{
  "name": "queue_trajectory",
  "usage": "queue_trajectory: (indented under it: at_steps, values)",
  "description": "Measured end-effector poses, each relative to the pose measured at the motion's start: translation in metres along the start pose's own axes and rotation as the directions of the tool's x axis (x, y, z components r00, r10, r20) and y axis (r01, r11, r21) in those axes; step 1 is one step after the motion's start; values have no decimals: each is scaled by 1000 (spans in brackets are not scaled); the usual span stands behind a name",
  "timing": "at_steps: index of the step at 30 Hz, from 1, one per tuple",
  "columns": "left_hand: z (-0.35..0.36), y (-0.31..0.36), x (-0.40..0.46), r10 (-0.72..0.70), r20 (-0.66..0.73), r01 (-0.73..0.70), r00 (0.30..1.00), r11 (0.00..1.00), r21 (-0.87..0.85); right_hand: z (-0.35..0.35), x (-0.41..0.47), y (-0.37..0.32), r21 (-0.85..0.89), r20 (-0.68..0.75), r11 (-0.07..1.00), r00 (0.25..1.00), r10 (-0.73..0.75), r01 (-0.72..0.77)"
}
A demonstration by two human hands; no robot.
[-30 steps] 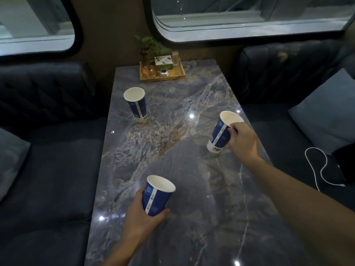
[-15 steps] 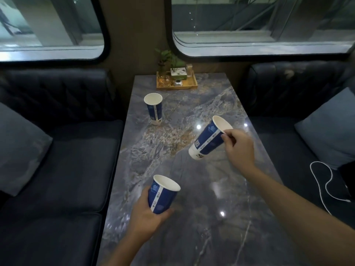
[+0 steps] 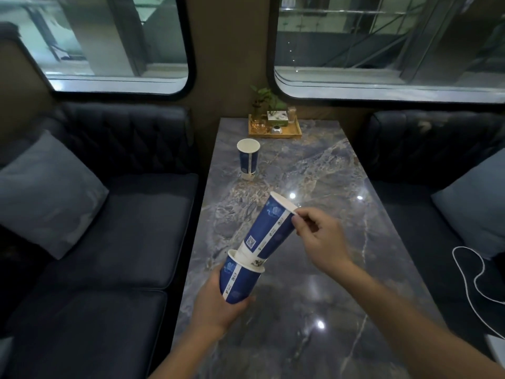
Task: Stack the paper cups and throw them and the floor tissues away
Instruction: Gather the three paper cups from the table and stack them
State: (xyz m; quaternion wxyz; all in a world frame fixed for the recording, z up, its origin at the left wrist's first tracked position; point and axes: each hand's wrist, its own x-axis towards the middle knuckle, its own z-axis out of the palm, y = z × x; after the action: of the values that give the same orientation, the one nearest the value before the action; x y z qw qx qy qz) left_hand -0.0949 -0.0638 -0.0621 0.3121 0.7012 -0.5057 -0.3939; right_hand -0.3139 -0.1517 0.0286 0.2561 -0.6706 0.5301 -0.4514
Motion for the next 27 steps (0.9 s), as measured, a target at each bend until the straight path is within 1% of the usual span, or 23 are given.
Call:
queue_trajectory:
  at_steps: [2, 3, 4, 5, 6, 7, 8, 9, 10, 13, 16, 22, 27]
  values:
    - [-7, -1, -6, 5, 6, -5, 1000, 1000, 1, 8, -7, -7, 5, 11, 1000, 1000, 9, -9]
    - [-10, -2, -9, 7, 6, -7, 1000, 1000, -6, 10, -9, -10, 23, 40, 999, 999, 22, -23]
    - [-13, -3, -12, 6, 5, -6, 1000, 1000, -20, 13, -10, -13, 43, 107, 998, 993, 43, -48]
    - [-15, -4, -13, 2, 3, -2, 1000, 999, -39, 15, -11, -16, 46, 224, 996, 972, 65, -77]
    - [-17, -4, -15, -3, -4, 2, 1000, 998, -58, 18, -13, -19, 7, 376, 996, 924, 77, -86]
    - [-19, -4, -15, -7, -11, 6, 1000, 998, -69, 22, -17, -23, -61, 523, 997, 849, 72, -47]
    - [-21, -2, -15, -4, -12, 3, 1000, 998, -70, 28, -22, -25, -121, 634, 992, 771, 55, 30]
    - [-23, 0, -15, 3, -10, -3, 1000, 998, -66, 34, -27, -28, -151, 701, 983, 712, 32, 104]
    - [-26, 2, -15, 11, -9, -11, 1000, 998, -61, 40, -32, -31, -157, 728, 976, 685, 12, 150]
    - [-34, 0, -14, 42, -21, -43, 999, 998, -53, 50, -40, -39, -139, 706, 977, 708, -16, 160]
    - [-42, -5, -12, 63, -19, -64, 998, 997, -34, 56, -40, -43, -148, 711, 977, 703, -2, 153]
    - [-47, -4, -7, 70, -40, -72, 997, 996, -52, 67, -36, -48, -148, 701, 977, 713, -4, 151]
    - [-48, -6, 4, 62, -45, -64, 997, 997, -51, 74, -29, -48, -155, 706, 979, 708, 15, 134]
